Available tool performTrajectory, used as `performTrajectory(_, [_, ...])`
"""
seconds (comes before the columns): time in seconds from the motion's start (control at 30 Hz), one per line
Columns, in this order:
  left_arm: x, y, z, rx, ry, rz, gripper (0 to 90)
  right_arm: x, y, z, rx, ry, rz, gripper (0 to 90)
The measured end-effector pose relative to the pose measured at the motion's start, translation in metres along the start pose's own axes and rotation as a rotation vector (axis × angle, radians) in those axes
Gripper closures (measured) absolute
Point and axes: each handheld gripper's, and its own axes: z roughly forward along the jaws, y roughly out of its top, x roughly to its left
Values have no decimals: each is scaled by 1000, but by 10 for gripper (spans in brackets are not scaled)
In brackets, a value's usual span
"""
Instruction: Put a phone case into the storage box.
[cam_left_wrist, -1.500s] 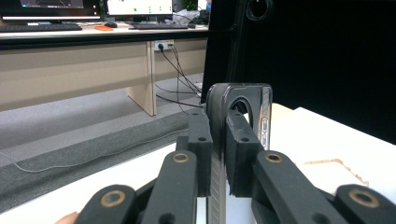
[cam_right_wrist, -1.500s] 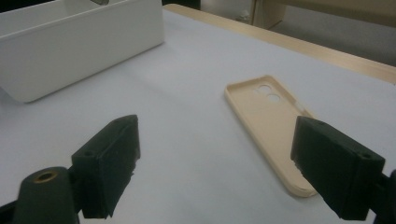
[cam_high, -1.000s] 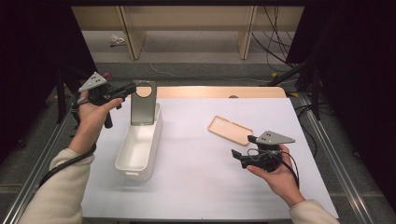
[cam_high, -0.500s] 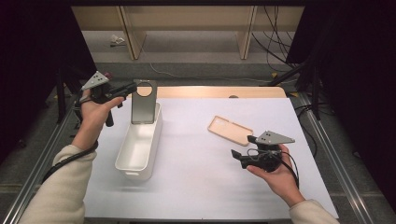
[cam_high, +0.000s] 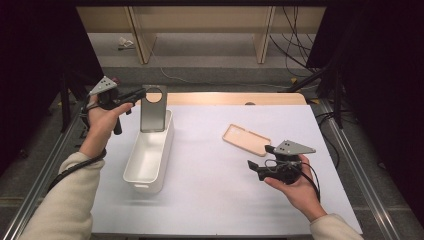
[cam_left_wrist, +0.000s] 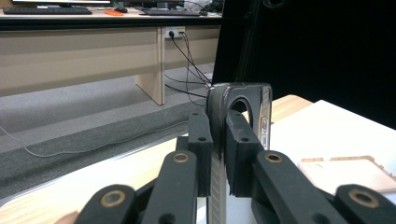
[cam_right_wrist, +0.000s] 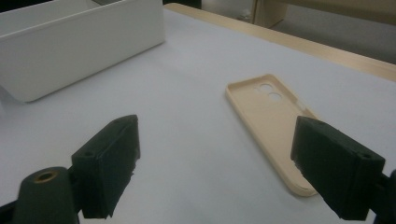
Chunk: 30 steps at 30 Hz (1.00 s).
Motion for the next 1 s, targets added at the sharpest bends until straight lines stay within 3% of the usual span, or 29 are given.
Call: performTrajectory(1.0, [3,-7,18,32,9,-13,818,0,0,0,2,4,1,165])
